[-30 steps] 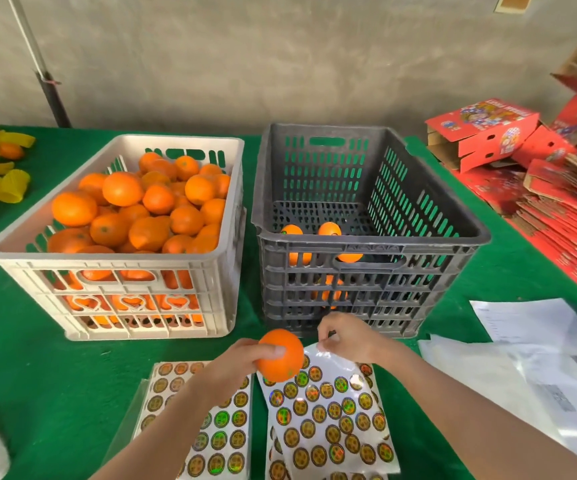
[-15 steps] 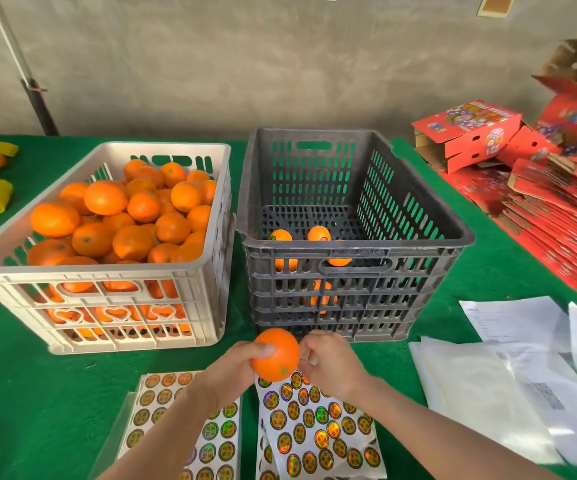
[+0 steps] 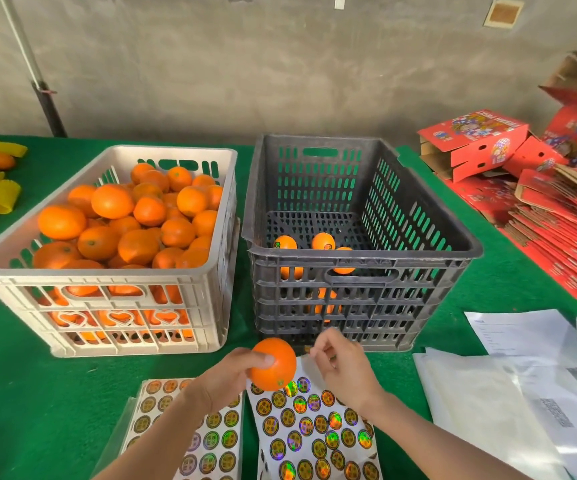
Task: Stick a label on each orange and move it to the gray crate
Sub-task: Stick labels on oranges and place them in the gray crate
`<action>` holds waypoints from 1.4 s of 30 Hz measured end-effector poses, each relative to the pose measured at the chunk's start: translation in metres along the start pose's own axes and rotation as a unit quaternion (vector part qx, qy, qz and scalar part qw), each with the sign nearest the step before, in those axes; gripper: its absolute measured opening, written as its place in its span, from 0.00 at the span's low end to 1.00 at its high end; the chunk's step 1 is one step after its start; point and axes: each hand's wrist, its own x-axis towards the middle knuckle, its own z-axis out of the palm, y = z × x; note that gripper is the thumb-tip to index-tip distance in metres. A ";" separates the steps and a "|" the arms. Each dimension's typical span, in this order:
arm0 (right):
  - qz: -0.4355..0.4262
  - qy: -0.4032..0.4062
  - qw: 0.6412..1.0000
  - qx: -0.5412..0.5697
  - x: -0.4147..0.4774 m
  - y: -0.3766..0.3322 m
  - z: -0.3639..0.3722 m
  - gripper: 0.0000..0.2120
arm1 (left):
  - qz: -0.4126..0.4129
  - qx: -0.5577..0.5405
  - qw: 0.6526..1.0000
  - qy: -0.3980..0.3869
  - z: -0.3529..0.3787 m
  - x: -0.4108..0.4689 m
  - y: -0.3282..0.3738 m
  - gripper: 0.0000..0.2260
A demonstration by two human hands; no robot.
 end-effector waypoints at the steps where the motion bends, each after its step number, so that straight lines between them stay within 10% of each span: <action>1: 0.013 0.014 0.999 0.032 0.000 -0.002 -0.003 0.09 | 0.000 0.012 1.000 0.017 0.001 -0.001 0.001 0.48; 12: -0.057 -0.038 0.961 0.269 0.008 -0.061 -0.034 0.05 | 0.035 -0.349 0.935 0.043 0.016 -0.013 0.038 0.25; 31: -0.130 0.041 0.988 0.073 0.013 -0.096 -0.029 0.12 | 0.036 -0.197 0.976 0.085 0.026 -0.037 0.068 0.34; 36: -0.196 -0.014 0.976 0.093 0.008 -0.132 -0.051 0.31 | 0.156 -0.162 0.971 0.082 0.027 -0.058 0.102 0.24; 42: -0.277 0.144 0.950 0.010 0.092 -0.173 -0.101 0.32 | 0.345 0.045 0.911 0.223 0.011 -0.037 0.195 0.27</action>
